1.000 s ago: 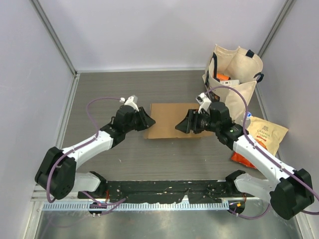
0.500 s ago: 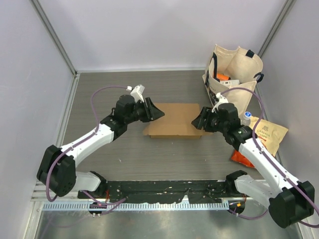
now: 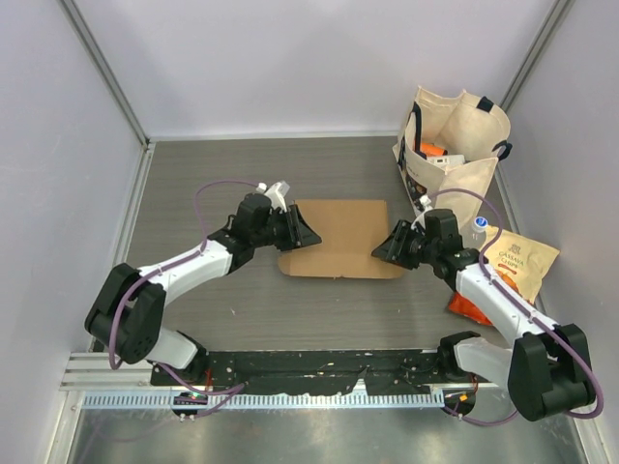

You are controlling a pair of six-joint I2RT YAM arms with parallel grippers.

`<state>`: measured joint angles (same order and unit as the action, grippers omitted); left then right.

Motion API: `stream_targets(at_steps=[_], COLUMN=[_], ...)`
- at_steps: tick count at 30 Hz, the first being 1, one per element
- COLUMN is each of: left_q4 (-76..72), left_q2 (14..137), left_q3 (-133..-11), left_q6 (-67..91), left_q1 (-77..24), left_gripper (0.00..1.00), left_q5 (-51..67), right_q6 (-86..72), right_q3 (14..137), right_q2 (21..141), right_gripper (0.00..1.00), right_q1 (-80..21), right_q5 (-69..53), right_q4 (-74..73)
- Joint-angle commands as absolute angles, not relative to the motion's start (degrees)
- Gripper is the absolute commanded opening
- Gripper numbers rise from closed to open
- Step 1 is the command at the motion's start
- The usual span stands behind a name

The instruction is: Fold the paper box

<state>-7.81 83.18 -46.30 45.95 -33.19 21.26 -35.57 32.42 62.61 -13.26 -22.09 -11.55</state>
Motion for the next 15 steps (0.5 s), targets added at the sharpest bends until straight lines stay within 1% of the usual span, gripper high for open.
stream_targets(at_steps=[1, 4, 7, 8, 10, 11, 15], left_q4=[-7.3, -7.6, -9.1, -9.5, -11.8, -12.6, -13.7], left_q2=[79.7, 79.7, 81.4, 81.9, 83.6, 84.2, 87.6], left_q3=[-49.2, -49.5, -48.0, -47.3, -44.4, -43.3, -39.4], left_q6=[44.2, 44.3, 44.6, 44.7, 44.7, 44.6, 43.8], left_q1=[-33.5, -33.6, -33.7, -33.7, -33.7, -33.7, -33.7], left_gripper=[0.41, 0.41, 0.35, 0.32, 0.29, 0.27, 0.24], left_q5=[22.4, 22.3, 21.8, 21.4, 19.9, 17.4, 14.7], right_q6=[-30.6, -27.7, -27.8, -27.9, -28.3, -28.1, -28.1], right_q3=[40.0, 41.8, 40.8, 39.7, 37.9, 36.0, 31.6], right_q2=[60.6, 60.4, 61.7, 62.3, 64.3, 64.9, 66.4], right_gripper=[0.45, 0.47, 0.47, 0.44, 0.40, 0.36, 0.31], right_q1=[-12.8, -12.6, -12.5, -12.5, -12.4, -12.5, -12.4], right_q5=[-20.1, -18.0, -19.2, -19.6, -18.6, -17.7, -12.1], right_q4=[-13.7, -15.6, -12.5, -11.5, -8.5, -7.9, -5.2])
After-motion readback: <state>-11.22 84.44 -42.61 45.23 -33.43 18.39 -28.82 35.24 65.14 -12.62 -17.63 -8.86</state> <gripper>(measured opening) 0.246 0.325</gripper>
